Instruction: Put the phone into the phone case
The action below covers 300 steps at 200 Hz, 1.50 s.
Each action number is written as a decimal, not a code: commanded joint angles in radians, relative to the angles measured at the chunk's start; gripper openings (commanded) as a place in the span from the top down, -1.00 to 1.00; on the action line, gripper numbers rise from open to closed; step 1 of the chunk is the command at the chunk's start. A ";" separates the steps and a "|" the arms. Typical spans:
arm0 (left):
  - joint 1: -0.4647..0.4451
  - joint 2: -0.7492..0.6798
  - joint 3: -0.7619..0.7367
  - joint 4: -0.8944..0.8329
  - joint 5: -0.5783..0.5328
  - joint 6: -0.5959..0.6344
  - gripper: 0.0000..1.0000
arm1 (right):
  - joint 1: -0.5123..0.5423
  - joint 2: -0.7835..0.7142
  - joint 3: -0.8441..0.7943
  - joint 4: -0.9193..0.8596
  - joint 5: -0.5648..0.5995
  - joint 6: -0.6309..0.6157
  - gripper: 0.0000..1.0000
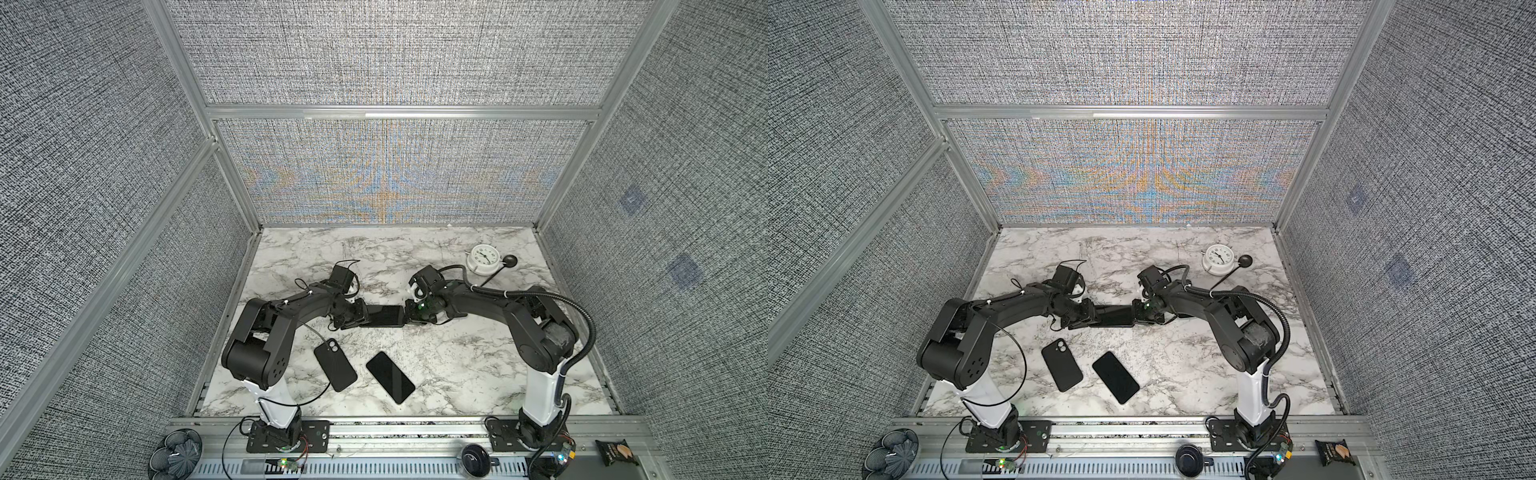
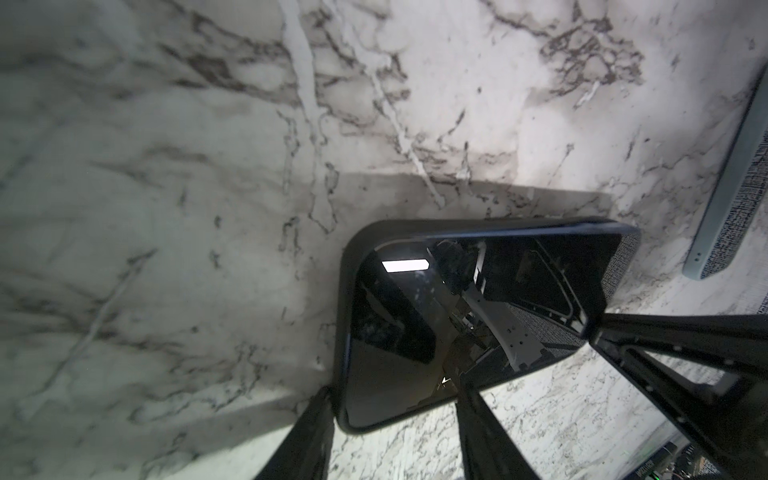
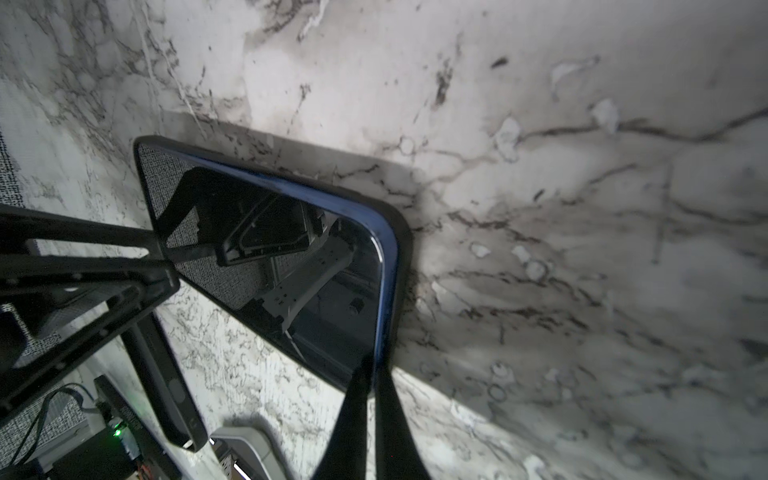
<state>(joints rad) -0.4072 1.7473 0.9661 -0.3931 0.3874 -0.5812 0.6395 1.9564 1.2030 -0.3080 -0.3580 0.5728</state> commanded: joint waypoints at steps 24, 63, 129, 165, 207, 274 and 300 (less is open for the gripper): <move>-0.007 0.008 -0.004 0.033 0.065 0.004 0.01 | 0.029 0.034 -0.003 -0.016 0.032 -0.033 0.85; -0.007 0.000 -0.003 0.020 0.046 0.011 0.01 | 0.029 -0.026 0.023 -0.066 0.048 -0.050 0.79; 0.002 -0.077 -0.009 -0.054 -0.014 0.045 -0.03 | 0.010 -0.061 0.109 -0.132 0.121 -0.186 0.50; -0.025 -0.098 -0.042 -0.020 0.026 0.009 -0.08 | 0.004 0.019 0.215 -0.133 0.159 -0.283 0.06; -0.074 -0.092 -0.071 0.032 0.037 -0.038 -0.12 | -0.007 0.131 0.333 -0.154 0.137 -0.329 -0.25; -0.076 -0.015 -0.033 0.057 0.030 -0.029 -0.12 | -0.016 0.156 0.316 -0.140 0.020 -0.329 -0.15; -0.075 0.027 0.012 0.059 0.026 -0.019 -0.11 | -0.015 0.132 0.274 -0.135 0.000 -0.324 -0.05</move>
<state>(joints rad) -0.4831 1.7439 0.9485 -0.3412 0.4408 -0.6136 0.6228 2.1120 1.5032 -0.4370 -0.3153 0.2512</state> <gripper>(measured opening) 0.557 0.544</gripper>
